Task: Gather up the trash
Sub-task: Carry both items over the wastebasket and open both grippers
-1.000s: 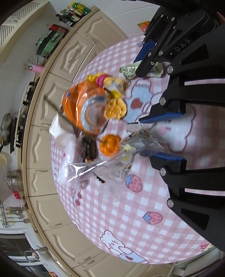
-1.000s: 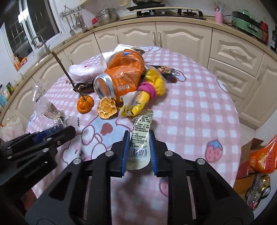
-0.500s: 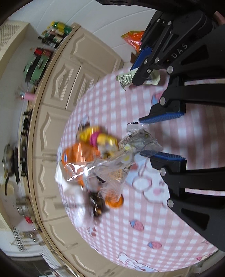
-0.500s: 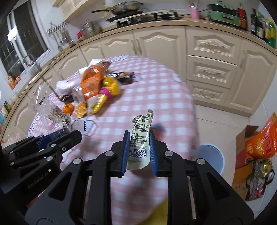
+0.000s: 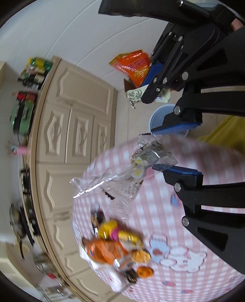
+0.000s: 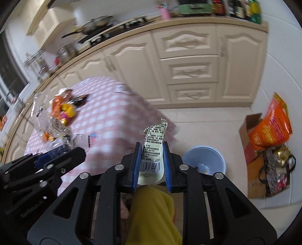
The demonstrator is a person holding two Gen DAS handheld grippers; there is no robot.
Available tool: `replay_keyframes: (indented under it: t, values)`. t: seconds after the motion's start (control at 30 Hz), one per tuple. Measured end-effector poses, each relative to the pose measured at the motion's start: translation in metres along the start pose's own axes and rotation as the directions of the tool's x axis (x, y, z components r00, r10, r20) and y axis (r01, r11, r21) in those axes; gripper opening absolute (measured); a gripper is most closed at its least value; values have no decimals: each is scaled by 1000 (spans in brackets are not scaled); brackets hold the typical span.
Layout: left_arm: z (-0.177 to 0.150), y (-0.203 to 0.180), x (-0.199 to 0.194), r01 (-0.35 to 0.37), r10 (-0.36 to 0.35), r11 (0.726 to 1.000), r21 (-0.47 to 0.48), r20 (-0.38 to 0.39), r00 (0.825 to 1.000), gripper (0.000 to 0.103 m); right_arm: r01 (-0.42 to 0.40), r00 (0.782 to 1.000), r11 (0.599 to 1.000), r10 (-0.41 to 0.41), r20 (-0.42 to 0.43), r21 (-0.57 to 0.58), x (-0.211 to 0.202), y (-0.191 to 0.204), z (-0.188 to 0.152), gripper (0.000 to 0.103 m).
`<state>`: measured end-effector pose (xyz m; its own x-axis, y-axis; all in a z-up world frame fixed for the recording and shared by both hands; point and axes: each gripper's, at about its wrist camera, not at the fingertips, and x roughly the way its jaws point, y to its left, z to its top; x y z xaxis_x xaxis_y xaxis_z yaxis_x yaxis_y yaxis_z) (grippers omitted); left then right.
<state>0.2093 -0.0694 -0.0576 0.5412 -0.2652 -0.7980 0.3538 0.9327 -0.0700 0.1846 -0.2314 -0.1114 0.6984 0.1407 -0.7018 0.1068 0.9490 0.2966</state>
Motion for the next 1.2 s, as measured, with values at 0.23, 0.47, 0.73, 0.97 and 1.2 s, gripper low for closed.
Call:
replay_keyframes:
  t: [0.23, 0.47, 0.73, 0.97, 1.2]
  values:
    - [-4, -47, 28, 41, -36, 996, 81, -71, 997, 31, 77, 997, 993, -75, -26, 95, 1, -51, -15, 23]
    - [-15, -91, 76, 66, -37, 986, 152, -185, 982, 31, 128, 990, 975, -115, -81, 179, 10, -95, -35, 23]
    - [-19, -129, 118, 75, -21, 976, 205, -251, 968, 33, 189, 978, 944, -156, -140, 271, 17, -139, -56, 23]
    - [-12, -127, 125, 55, -12, 984, 171, -244, 970, 61, 225, 971, 922, -186, -149, 315, 14, -160, -58, 23]
    - [-10, -103, 116, 32, -2, 991, 127, -231, 973, 61, 198, 972, 936, -151, -179, 291, 36, -148, -49, 24]
